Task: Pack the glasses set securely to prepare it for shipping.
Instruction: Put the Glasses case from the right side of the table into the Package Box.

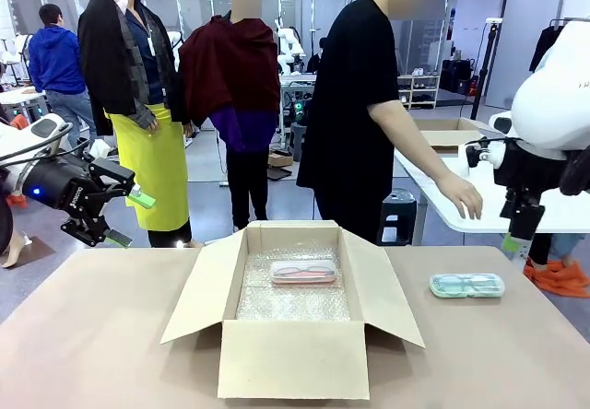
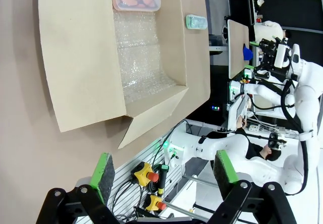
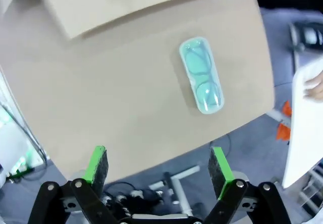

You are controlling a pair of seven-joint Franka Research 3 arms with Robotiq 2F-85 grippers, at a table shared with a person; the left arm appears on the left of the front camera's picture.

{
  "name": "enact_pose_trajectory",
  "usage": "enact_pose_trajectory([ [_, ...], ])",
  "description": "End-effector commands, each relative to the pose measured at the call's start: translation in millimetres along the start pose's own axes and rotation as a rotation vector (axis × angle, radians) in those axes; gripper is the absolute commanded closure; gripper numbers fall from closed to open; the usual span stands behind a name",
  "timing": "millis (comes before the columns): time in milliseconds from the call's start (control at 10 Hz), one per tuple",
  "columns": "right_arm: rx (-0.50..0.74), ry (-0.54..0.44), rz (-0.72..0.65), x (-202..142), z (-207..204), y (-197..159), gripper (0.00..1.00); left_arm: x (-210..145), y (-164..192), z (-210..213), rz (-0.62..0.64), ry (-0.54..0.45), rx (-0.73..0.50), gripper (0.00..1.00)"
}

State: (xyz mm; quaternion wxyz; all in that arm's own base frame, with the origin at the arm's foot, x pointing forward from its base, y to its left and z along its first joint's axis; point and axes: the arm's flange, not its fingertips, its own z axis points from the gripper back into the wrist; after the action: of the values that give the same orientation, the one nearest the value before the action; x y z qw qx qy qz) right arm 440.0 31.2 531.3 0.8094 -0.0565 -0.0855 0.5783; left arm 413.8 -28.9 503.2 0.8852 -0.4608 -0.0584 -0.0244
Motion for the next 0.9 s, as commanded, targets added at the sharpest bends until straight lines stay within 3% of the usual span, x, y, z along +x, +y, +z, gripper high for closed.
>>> enact_pose_trajectory([
  [0,-0.020,0.049,0.173,-4.5,9.3,-5.6,0.00,1.2,-2.4,0.7,0.008,-0.015,-0.004,0.00],
  [100,-0.004,-0.016,0.137,-0.2,16.6,-0.4,0.00,1.2,-2.4,0.7,0.008,-0.015,-0.004,0.00],
  [400,-0.001,0.024,0.142,-0.4,10.0,-1.4,0.00,1.2,-2.4,0.7,0.008,-0.015,-0.004,0.00],
  [600,0.098,0.014,0.269,5.7,-33.8,-47.6,0.00,1.2,-2.4,0.7,0.008,-0.015,-0.004,0.00],
  [800,0.137,-0.010,0.277,2.1,-62.3,-82.4,0.00,1.2,-2.4,0.7,0.008,-0.015,-0.004,0.00],
])
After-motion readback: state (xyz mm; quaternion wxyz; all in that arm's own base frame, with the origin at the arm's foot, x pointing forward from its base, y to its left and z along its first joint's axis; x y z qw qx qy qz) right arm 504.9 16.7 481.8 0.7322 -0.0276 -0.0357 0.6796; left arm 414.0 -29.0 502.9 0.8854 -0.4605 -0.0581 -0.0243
